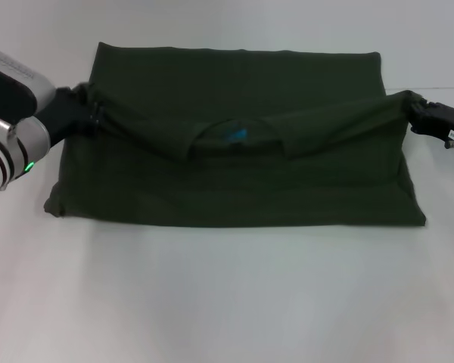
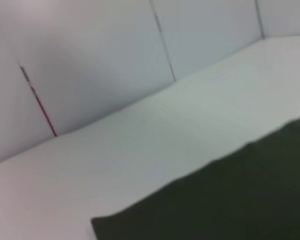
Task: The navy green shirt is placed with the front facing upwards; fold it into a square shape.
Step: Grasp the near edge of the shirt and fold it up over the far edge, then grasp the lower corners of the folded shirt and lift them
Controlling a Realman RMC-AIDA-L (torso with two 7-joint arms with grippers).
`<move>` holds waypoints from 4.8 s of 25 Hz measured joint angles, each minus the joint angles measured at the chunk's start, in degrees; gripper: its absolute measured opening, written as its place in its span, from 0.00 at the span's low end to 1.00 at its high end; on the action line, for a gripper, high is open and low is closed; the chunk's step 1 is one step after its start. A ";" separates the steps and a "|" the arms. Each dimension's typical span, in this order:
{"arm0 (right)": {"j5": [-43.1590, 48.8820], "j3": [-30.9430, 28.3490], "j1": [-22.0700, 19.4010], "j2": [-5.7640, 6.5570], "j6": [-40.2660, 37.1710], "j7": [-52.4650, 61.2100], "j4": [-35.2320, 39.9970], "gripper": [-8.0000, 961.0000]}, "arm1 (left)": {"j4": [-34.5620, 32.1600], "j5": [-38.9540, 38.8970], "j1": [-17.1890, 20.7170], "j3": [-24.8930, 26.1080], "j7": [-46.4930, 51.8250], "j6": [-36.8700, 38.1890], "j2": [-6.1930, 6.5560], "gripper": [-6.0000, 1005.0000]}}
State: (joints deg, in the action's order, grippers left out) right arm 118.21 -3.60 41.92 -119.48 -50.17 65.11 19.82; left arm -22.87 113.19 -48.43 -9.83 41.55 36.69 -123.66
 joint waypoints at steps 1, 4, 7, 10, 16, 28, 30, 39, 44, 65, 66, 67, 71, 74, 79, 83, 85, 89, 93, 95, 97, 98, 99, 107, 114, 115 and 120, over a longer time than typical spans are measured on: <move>-0.22 0.99 -0.08 0.04 0.03 -0.01 -0.03 0.10 | 0.30 -3.07 0.23 -0.09 -1.94 0.03 -0.21 0.12; -0.32 2.19 -0.19 0.07 0.12 0.00 -0.05 0.11 | 0.84 -7.94 0.62 -0.16 -4.20 0.26 -0.21 0.22; -0.35 2.73 -0.36 0.09 0.16 0.34 -0.05 0.26 | 0.89 -9.88 0.73 -0.07 -4.47 0.33 -0.06 0.33; -0.35 2.78 -0.49 0.10 0.00 1.57 0.08 0.41 | 0.90 -13.18 0.86 0.20 -4.45 0.32 0.03 0.43; -0.33 5.36 -0.87 0.44 -0.91 5.30 0.72 0.63 | 0.87 -20.11 0.99 -0.07 -2.52 0.10 1.03 0.64; -1.10 7.15 -6.89 0.33 -22.56 4.48 6.23 0.72 | -7.88 -16.64 7.80 -18.90 39.36 20.29 4.39 0.87; -1.62 7.16 -8.48 0.46 -26.50 4.01 6.54 0.72 | -10.65 -13.32 9.20 -19.26 47.01 25.98 4.77 0.87; -1.99 7.19 -13.86 0.25 -36.74 1.61 7.06 0.72 | -22.14 2.46 16.07 -16.67 71.46 35.42 5.42 0.85; -0.74 11.98 -15.34 0.17 -42.99 -0.79 7.49 0.72 | -25.54 2.16 20.11 -12.36 67.26 35.20 4.12 0.85; 1.58 31.11 -18.96 -0.19 -56.69 0.63 17.52 0.72 | -30.46 31.69 14.65 -26.13 70.13 32.78 4.15 0.82; 1.59 31.13 -18.96 -0.22 -56.61 0.66 17.41 0.72 | -30.41 32.22 14.59 -26.24 70.36 32.51 4.14 0.82; 1.59 31.17 -18.95 -0.26 -56.54 0.68 17.26 0.72 | -30.40 32.32 14.57 -26.29 70.39 32.39 4.14 0.81; 1.59 31.70 -18.79 -0.33 -56.33 0.76 16.78 0.72 | -30.30 32.40 14.56 -26.34 70.56 31.82 4.13 0.81; 1.59 32.49 -18.73 -0.33 -56.33 0.87 16.82 0.72 | -30.19 32.44 14.50 -26.81 70.56 31.69 4.13 0.80; 1.59 33.29 -18.71 -0.32 -56.30 0.89 17.13 0.72 | -29.66 32.47 14.23 -27.68 70.62 31.37 4.13 0.80; 1.59 33.31 -18.54 -0.31 -56.30 0.96 17.03 0.72 | -28.11 32.57 13.41 -27.70 70.69 30.63 4.13 0.79; 1.59 33.31 -18.54 -0.31 -56.30 1.15 17.04 0.72 | -27.14 33.13 12.90 -27.71 70.70 30.22 4.18 0.79; 1.59 33.31 -18.54 -0.31 -56.30 1.64 17.13 0.72 | -25.85 34.62 12.18 -27.71 70.85 29.08 4.14 0.74; 1.58 33.23 -18.55 -0.32 -56.31 1.67 17.16 0.72 | -25.35 35.11 11.86 -27.71 71.04 28.21 4.10 0.67; 1.47 33.03 -18.59 -0.31 -56.30 1.68 17.17 0.72 | -25.35 35.39 11.83 -27.71 71.20 27.44 4.10 0.66; 1.27 32.89 -18.67 -0.30 -56.29 1.68 17.18 0.72 | -25.46 35.86 11.83 -27.75 71.16 27.18 4.11 0.66; 1.19 32.79 -18.69 -0.26 -56.28 1.68 17.19 0.72 | -25.53 36.07 11.83 -27.84 71.06 27.16 4.11 0.63; 1.14 32.75 -18.70 -0.22 -56.27 1.68 17.19 0.72 | -25.58 36.21 11.83 -27.94 70.99 27.15 4.11 0.60; 1.12 32.61 -18.81 -0.14 -56.26 1.68 17.28 0.72 | -25.65 36.66 11.85 -29.85 70.36 27.13 4.09 0.36; 1.04 30.12 -19.14 0.02 -55.57 2.14 17.28 0.72 | -25.65 36.46 11.71 -29.99 70.18 26.67 4.00 0.12; 1.06 29.17 -19.22 0.10 -55.12 2.58 17.30 0.72 | -25.66 36.36 11.69 -29.99 70.13 26.58 3.97 0.08; 1.12 20.53 -20.22 0.12 -46.10 10.63 20.31 0.72 | -25.73 36.06 11.41 -29.99 69.83 26.60 3.76 0.04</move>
State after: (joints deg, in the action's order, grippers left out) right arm 119.33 16.93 21.70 -119.36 -96.27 75.75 40.13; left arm -48.60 149.25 -37.01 -39.82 111.38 63.28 -119.90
